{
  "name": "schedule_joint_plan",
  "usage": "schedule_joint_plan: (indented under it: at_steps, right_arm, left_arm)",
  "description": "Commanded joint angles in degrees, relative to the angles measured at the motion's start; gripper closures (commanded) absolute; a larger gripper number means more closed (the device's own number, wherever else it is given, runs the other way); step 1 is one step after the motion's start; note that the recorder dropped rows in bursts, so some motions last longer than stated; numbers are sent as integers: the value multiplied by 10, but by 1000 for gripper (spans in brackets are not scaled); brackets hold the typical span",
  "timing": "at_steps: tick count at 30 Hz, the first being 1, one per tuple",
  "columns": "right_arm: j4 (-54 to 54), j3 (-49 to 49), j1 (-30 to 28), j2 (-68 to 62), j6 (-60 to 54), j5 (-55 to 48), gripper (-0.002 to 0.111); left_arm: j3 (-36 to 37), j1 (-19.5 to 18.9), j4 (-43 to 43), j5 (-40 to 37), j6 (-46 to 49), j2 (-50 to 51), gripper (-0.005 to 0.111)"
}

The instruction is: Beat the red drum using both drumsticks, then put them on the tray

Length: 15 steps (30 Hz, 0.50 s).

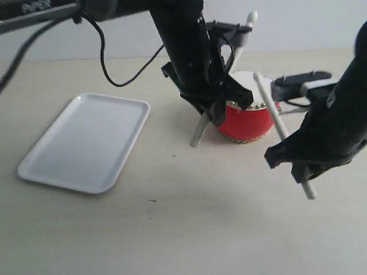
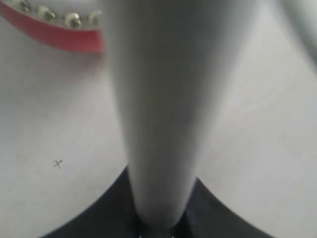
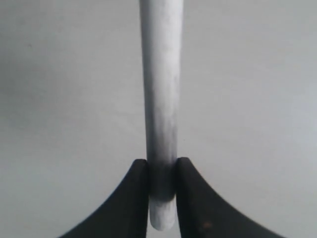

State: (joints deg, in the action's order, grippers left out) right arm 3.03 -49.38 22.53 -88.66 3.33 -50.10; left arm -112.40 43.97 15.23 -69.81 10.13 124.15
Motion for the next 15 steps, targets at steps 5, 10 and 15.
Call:
schedule_joint_plan:
  at_steps: [5,10,15]
  right_arm:
    - [15,-45,-2,-84,-33,-44,108]
    - [13,-71,-2,46,-23,-91,108]
    - [10,-92,-2,196,-2,-96,108]
  left_arm:
    - [-3,0,-11,-2,-5,-55,107]
    - [0,0,-13,-2,-1,-5,107]
    - [0,1,66,-2,16,99,107]
